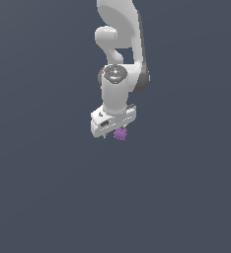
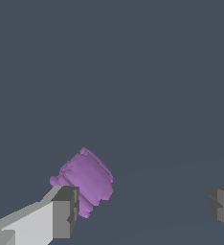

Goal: Pick up the object and move it to a goal position.

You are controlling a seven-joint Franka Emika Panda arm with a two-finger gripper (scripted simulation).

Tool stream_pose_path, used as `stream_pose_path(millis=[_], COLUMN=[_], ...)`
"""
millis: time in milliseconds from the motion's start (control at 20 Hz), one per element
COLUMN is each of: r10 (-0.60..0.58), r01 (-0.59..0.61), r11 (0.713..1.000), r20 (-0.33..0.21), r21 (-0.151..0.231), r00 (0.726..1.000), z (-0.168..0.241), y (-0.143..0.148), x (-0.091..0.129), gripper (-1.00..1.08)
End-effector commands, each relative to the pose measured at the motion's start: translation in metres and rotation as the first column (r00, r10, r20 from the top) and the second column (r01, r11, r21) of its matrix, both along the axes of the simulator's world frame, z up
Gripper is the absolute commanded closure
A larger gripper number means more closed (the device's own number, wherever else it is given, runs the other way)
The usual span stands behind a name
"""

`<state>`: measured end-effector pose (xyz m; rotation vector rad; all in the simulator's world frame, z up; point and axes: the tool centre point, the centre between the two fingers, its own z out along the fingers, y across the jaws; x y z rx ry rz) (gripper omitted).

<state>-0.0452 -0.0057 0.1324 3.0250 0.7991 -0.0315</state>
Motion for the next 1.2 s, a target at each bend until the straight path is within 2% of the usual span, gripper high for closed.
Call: stream_pose_path(millis=[0, 200, 400, 800, 1150], r10=[0.076, 0.193, 0.309, 0.516, 0.626], r01=[-0.076, -0.193, -0.309, -0.516, -0.626], r11=[0.997, 0.981, 0.951, 0.856, 0.78], r20=[0.0, 0.001, 0.003, 0.009, 0.014], r21=[0.002, 0.005, 0.008, 0.014, 0.017], r00=[0.997, 0.981, 0.951, 0.856, 0.78], z=[-0.005, -0.013, -0.02, -0.033, -0.04], y=[0.003, 0.008, 0.014, 0.024, 0.031], x=[-0.005, -0.014, -0.023, -0.041, -0.052], gripper=[-0.92, -0.92, -0.92, -0.92, -0.92])
